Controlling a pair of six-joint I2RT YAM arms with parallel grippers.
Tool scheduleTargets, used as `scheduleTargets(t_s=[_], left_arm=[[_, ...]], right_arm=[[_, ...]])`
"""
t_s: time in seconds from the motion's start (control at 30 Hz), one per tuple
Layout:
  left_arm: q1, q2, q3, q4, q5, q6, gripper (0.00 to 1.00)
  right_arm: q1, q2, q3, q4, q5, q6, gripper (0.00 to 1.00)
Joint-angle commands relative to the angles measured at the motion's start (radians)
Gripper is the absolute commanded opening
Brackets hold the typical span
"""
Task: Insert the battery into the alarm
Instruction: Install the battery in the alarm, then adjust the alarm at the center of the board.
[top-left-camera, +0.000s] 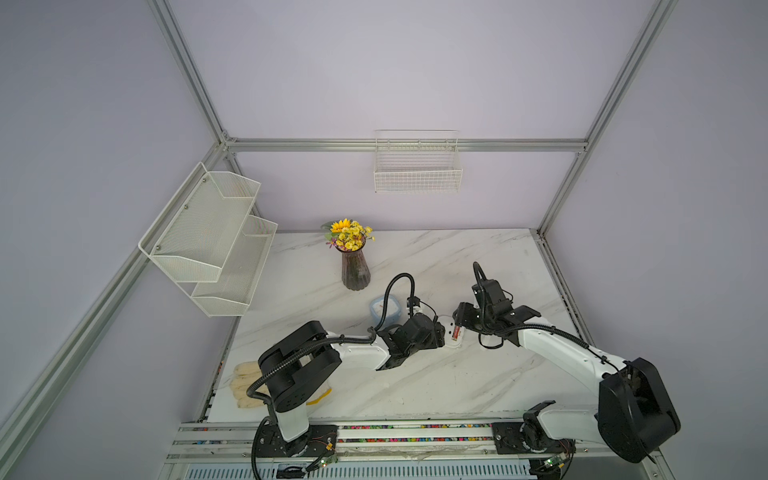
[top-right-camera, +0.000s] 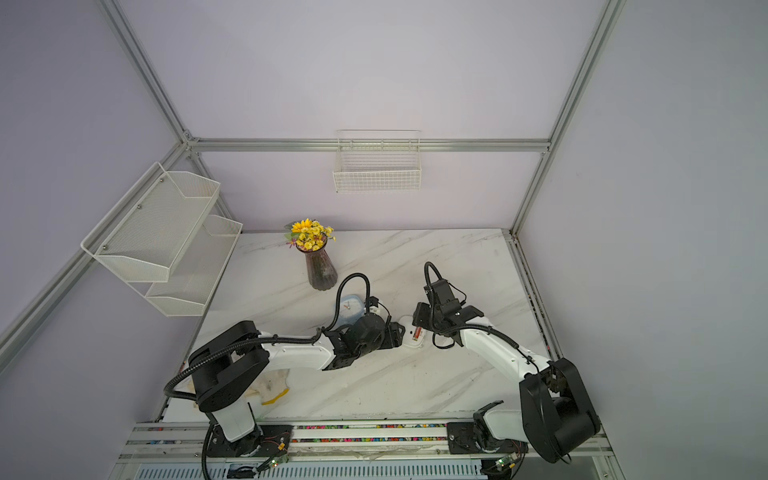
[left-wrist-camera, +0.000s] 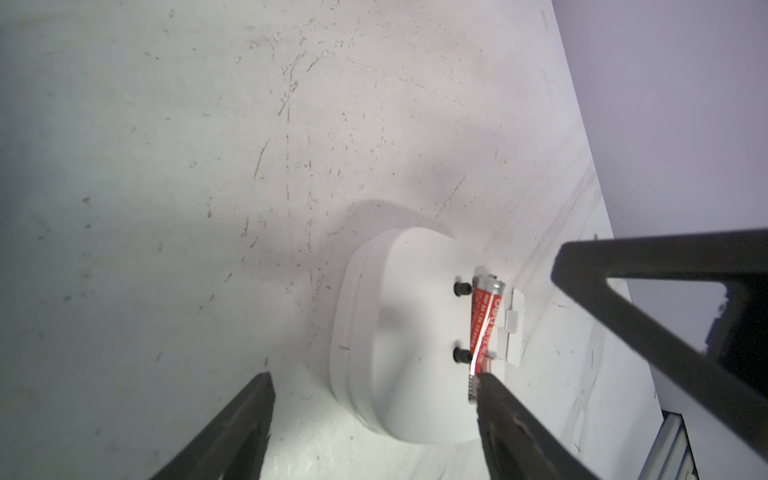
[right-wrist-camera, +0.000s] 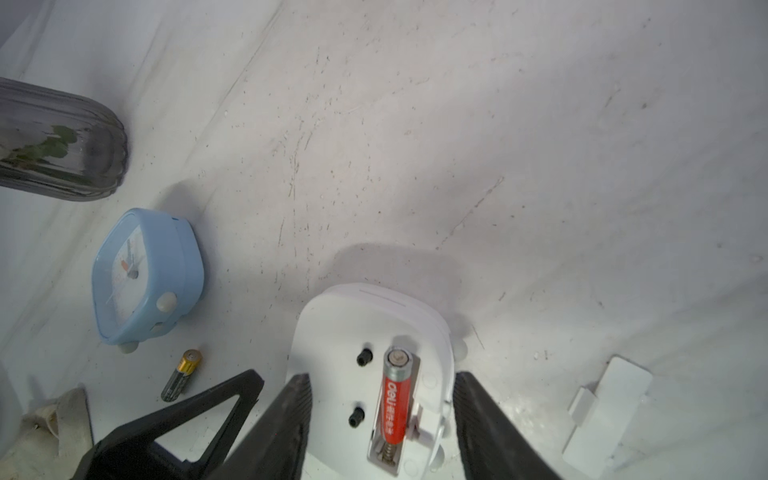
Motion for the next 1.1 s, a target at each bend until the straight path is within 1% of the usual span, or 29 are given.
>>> scheduleTargets(t_s=[0.0,0.1,0.17,0.23,0.33,0.57,0.9,1.07], left_arm=[[0.001,-0.046,-0.026,0.018,0.025,-0.082,0.76],[-0.009,-0.046,-0.050,0.056,0.059,-0.127,0.75],[-0.017,-0.040,-0.049,0.065,0.069,-0.140,0.75],[-0.024,-0.028,-0.039,0.080,0.083,-0.154,0.75],[-0.028,-0.004,-0.021,0.105,0.101,-0.170,0.75],[-0.030,0.046,0.033,0.121,0.132,-0.175,0.75],[-0.002,0.083,0.057,0.126,0.108,-0.166,0.75],[0.027,0.080,0.059,0.126,0.106,-0.152,0.75]], right_arm=[[-0.029,0.066,0.044,0.039,0.025,-0.007,0.51],[-0.044,0.133,0.068,0.069,0.028,-0.016,0.42],[-0.054,0.176,0.077,0.089,0.018,-0.018,0.37],[-0.061,0.214,0.081,0.103,0.015,-0.023,0.30],[-0.066,0.252,0.080,0.105,0.020,-0.024,0.24],[-0.067,0.234,0.002,0.133,0.010,-0.014,0.23],[-0.063,0.132,-0.107,0.141,-0.030,0.023,0.22],[-0.021,0.086,-0.161,0.138,-0.035,0.073,0.21]])
